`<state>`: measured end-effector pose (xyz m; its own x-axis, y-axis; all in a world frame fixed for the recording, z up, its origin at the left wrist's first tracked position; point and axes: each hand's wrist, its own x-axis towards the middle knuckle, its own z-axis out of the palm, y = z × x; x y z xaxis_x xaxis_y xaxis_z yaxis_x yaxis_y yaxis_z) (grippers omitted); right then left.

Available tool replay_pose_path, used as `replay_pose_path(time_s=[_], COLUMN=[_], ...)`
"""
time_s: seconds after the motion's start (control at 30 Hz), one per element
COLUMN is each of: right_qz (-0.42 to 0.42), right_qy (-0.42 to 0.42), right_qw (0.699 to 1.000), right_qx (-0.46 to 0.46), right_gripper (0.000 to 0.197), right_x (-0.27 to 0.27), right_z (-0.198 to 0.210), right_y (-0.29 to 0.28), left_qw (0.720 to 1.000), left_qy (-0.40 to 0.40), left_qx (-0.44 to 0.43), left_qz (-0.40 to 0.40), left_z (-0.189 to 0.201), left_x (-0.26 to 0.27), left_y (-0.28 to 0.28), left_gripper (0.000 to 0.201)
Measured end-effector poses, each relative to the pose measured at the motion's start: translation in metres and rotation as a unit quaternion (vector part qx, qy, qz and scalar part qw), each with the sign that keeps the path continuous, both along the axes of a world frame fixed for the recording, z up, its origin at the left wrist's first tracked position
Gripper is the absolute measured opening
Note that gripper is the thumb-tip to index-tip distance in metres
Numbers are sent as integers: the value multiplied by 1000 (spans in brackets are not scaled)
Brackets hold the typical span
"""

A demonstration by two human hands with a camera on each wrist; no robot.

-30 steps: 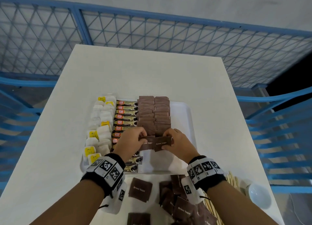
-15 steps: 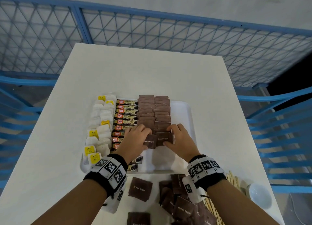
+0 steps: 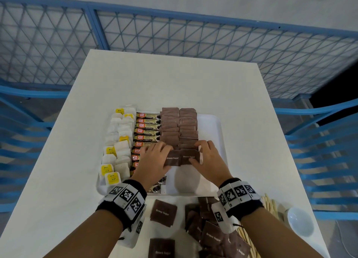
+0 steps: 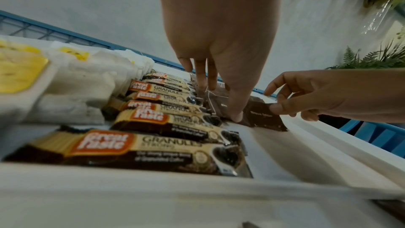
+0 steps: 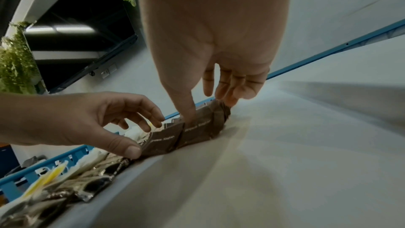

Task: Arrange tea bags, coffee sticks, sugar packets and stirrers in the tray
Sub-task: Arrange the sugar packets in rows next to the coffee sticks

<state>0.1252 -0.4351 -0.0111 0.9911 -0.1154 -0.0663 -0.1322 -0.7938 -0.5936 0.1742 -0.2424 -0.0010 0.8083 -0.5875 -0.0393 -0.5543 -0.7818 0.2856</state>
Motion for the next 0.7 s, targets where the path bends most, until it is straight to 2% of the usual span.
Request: replay_pose_path(time_s=[0.1, 0.2, 0.3, 0.4, 0.5, 0.63, 0.7], right_qz=[-18, -23, 6, 69, 148, 201, 217], right_qy=[-10, -31, -16, 75, 161, 170, 155], right_qw=[1000, 999, 1000, 995, 974, 956, 951], right_qx=[5, 5, 8, -7, -61, -131, -155], right_gripper=[42, 36, 24, 18, 33, 49, 52], right_x=[-11, -31, -57, -84, -104, -113, -113], right_z=[7, 15, 21, 24, 22, 20, 19], right_y=[-4, -9, -11, -10, -9, -9, -9], left_qw=[1000, 997, 989, 975, 967, 967, 969], left_qy=[-11, -10, 87, 180, 217, 216, 203], left_qx=[-25, -76, -97, -14, 56, 120, 134], left_qz=[10, 6, -70, -129, -118, -68, -45], left_z=[5, 9, 20, 23, 15, 5, 3], left_x=[-6, -18, -36, -65, -90, -105, -108], left_y=[5, 13, 19, 26, 31, 39, 39], left_gripper=[50, 30, 8, 17, 28, 54, 57])
